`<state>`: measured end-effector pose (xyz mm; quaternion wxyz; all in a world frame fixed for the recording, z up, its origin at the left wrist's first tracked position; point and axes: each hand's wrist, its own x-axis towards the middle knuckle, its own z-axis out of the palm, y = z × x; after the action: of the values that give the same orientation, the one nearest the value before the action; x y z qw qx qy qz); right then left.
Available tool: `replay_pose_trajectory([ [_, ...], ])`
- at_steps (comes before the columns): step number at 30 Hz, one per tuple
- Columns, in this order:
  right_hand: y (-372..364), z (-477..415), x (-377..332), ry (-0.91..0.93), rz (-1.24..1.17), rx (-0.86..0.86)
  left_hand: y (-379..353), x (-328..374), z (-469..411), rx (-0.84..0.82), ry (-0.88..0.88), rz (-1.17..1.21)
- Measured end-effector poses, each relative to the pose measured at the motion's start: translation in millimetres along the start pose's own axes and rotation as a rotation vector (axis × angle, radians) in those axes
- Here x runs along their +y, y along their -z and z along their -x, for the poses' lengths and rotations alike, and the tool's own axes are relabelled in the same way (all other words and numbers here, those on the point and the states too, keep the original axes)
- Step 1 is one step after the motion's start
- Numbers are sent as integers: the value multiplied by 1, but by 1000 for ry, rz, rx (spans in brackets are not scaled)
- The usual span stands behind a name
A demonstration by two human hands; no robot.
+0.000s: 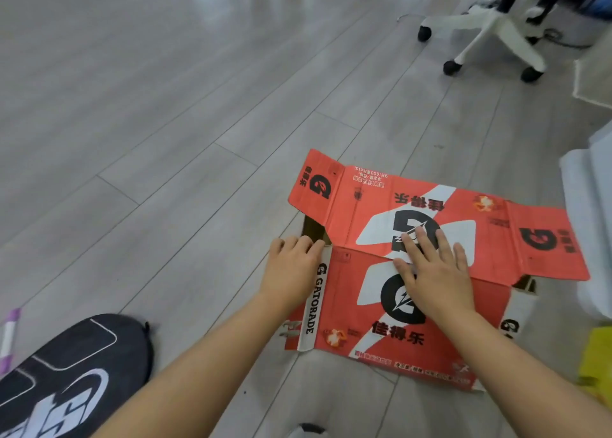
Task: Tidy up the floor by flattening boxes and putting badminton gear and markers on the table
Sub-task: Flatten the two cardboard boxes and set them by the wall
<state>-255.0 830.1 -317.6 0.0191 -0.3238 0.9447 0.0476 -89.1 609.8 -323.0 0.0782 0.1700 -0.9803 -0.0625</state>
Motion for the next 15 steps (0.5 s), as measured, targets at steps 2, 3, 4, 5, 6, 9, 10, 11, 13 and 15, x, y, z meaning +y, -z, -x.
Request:
replay_pose_trajectory([
  [2, -11, -5, 0, -6, -43, -132, -10, 0, 0, -8, 18, -9],
  [3, -20, -3, 1, 4, -57, -221, -17, 1, 1, -24, 20, -9],
  [4, -32, 3, 2, 15, -54, -311, -23, 2, 2, -57, 22, -7],
  [5, -47, 13, 3, 17, -49, -394, -30, 4, 3, -109, 28, -3],
  [6, -61, 25, 3, 4, -66, -459, -37, 7, 5, -174, 41, 2],
  [9, -94, 63, -1, -70, -160, -548, -58, 15, 13, -337, 61, 15],
  [10, -101, 70, -4, -84, -170, -558, -64, 18, 15, -371, 50, 16],
  [11, -107, 76, -6, -95, -178, -560, -71, 23, 19, -407, 39, 20],
  [13, -112, 79, -10, -100, -193, -529, -82, 28, 24, -462, 38, 16],
  [15, -113, 79, -9, -93, -206, -518, -94, 36, 29, -512, 9, 8],
])
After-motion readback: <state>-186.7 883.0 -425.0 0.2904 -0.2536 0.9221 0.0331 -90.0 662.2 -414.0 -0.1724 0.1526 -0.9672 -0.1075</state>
